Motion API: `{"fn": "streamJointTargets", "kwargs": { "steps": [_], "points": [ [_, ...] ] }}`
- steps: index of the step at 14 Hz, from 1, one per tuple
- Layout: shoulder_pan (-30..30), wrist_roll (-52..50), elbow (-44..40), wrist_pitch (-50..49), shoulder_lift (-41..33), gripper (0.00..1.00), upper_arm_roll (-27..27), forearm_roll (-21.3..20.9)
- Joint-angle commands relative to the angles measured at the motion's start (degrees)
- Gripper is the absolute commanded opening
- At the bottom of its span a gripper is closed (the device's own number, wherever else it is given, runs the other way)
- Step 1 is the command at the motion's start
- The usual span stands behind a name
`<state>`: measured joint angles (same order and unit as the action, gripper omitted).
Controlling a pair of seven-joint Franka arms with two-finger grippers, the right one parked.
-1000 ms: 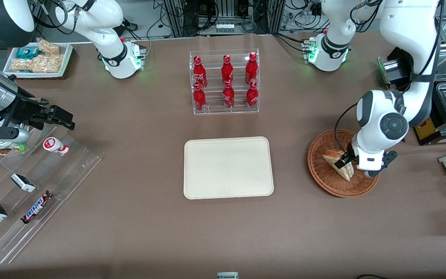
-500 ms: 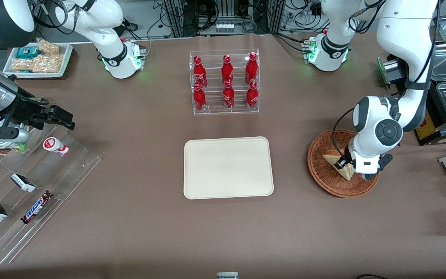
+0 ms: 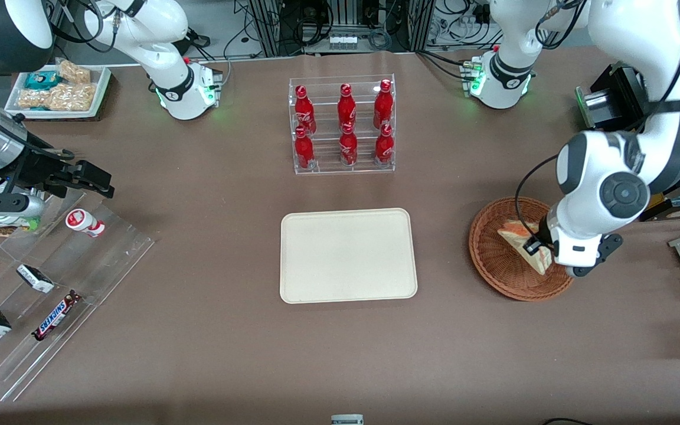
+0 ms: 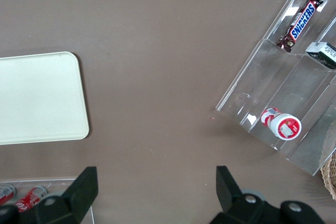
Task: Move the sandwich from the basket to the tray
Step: 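Carry the held sandwich with the left gripper over the cream tray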
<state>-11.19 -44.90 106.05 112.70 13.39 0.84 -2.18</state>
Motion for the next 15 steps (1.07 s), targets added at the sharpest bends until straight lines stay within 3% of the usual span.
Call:
{"fn": "streamJointTargets", "kwargs": {
  "steps": [1,3,5,7,10,15],
  "points": [
    [-0.5,-1.0,-10.5,-9.5,1.3,0.0,-10.4,0.2],
    [-0.5,-1.8,-12.1,-8.5,4.3,0.0,-19.1,-0.4],
    [-1.2,-2.1,-13.1,-1.0,9.5,0.0,-25.3,-2.1],
    [-8.0,-5.7,-14.9,4.0,14.8,0.0,-26.0,-9.6],
    [-13.5,-8.4,-20.4,7.2,24.3,0.01,-25.9,-19.2],
    [-14.9,-10.2,-21.5,11.4,28.7,0.02,-25.9,-24.1]
  ]
}}
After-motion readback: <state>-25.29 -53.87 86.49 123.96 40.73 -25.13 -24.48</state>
